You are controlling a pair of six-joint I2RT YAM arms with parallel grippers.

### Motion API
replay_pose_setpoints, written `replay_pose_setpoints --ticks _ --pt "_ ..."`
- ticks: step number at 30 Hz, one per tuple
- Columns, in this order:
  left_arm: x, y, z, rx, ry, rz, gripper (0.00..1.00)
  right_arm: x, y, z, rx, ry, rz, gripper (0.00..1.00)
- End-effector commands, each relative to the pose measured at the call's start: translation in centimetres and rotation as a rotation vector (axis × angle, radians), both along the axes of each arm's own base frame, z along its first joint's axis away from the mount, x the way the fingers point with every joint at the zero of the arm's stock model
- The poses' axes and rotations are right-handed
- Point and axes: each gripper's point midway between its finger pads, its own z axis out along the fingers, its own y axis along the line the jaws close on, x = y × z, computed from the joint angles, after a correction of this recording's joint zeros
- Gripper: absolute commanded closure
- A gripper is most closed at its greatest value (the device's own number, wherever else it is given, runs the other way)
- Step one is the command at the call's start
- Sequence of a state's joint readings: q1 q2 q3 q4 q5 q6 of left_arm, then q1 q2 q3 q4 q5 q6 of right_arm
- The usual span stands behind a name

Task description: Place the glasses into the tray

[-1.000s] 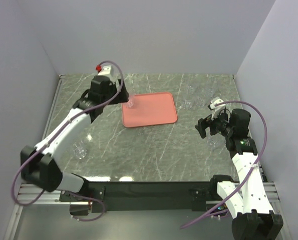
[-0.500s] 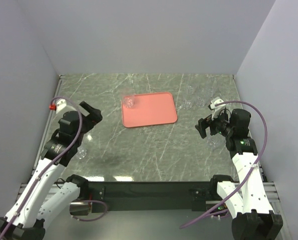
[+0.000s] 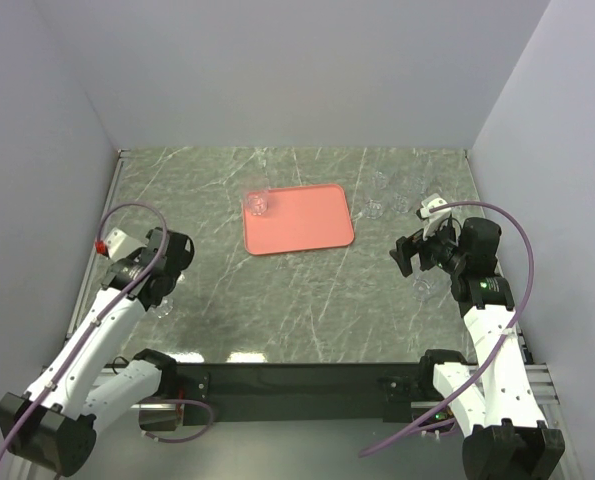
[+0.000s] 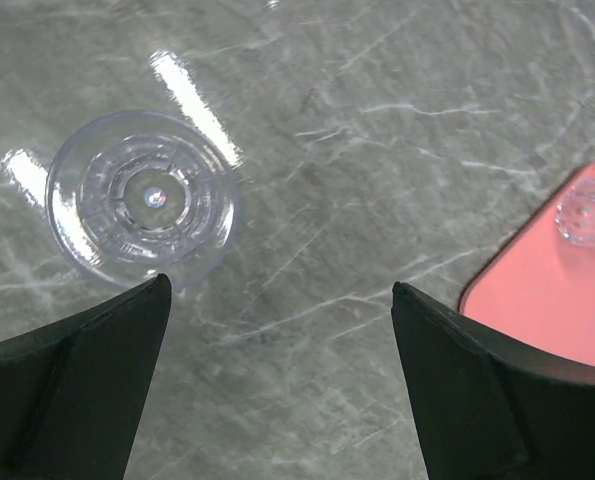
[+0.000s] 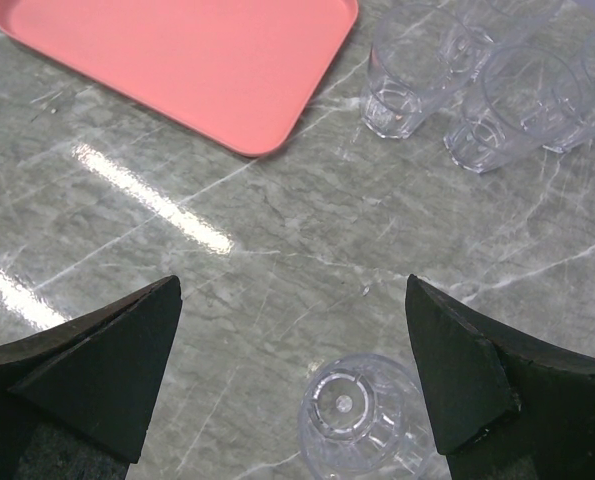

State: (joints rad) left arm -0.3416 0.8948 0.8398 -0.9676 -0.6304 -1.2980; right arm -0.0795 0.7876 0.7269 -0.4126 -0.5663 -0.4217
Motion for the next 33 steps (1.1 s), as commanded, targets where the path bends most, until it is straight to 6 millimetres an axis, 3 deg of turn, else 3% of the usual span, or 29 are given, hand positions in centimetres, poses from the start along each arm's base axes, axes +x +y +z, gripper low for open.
replay_pose_setpoints --ticks 1,6,13,22,33 --pt "-0.7 0.8 -0.3 -0.015 0.009 0.096 0.03 0.3 -0.3 0.6 -0.008 -0.031 -0.009 0.01" --pt "-0.6 1.1 -1.1 -0.033 0.028 0.112 0.06 0.3 -0.4 0.5 -0.005 -0.027 -0.011 0.01" --pt "-0.1 1.7 -2.6 -0.074 0.067 0.108 0.21 0.3 -0.5 0.6 -0.005 -0.03 -0.013 0.01" --pt "0.7 1.9 -4.3 -0.092 0.113 0.077 0.32 0.2 -0.5 0.7 0.0 -0.029 -0.013 0.01" --pt "0.4 2.2 -6.8 -0.081 0.216 0.064 0.53 0.2 -0.6 0.7 0.003 -0.029 -0.016 0.01"
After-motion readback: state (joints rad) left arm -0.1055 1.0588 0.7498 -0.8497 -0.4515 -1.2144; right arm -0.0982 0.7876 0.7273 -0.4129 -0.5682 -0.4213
